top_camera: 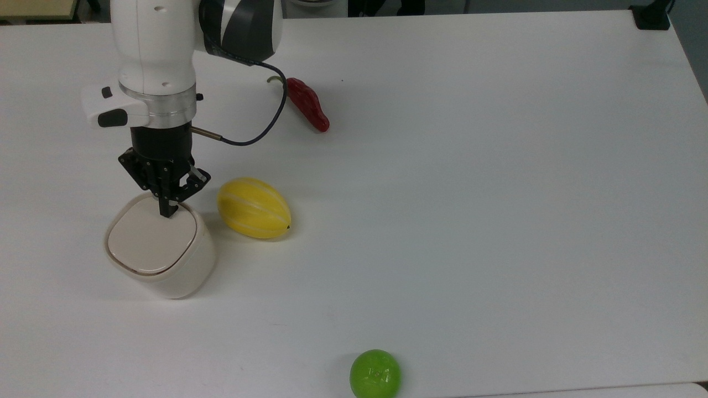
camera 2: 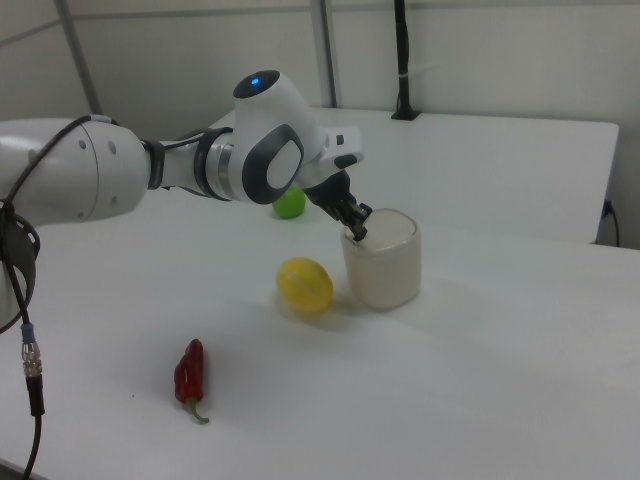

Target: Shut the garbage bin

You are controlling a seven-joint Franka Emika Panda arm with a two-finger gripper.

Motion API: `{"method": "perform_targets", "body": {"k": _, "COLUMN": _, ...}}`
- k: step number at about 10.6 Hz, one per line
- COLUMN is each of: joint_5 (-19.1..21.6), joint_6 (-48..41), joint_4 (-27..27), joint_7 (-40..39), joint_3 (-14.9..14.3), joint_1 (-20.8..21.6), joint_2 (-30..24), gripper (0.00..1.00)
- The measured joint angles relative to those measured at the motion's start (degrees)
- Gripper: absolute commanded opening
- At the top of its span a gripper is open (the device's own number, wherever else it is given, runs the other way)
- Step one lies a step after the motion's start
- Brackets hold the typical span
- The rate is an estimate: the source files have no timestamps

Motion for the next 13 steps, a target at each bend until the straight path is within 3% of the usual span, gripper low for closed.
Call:
{"method": "perform_targets", "body": {"k": 7, "joint_5": 0.0, "joint_6": -0.2, "joint_4": 0.7, "joint_7": 1.0, "joint_3": 0.2, "joint_1": 0.4, "joint_2": -1.0, "gripper": 0.00}}
{"method": "perform_targets", "body": {"k": 13, "joint_5": 1.9, "joint_6": -24.3, "joint_4": 1.4, "joint_7": 2.4, "joint_3": 0.5, "joint_1": 7.8, "joint_2": -13.2, "gripper": 0.00}}
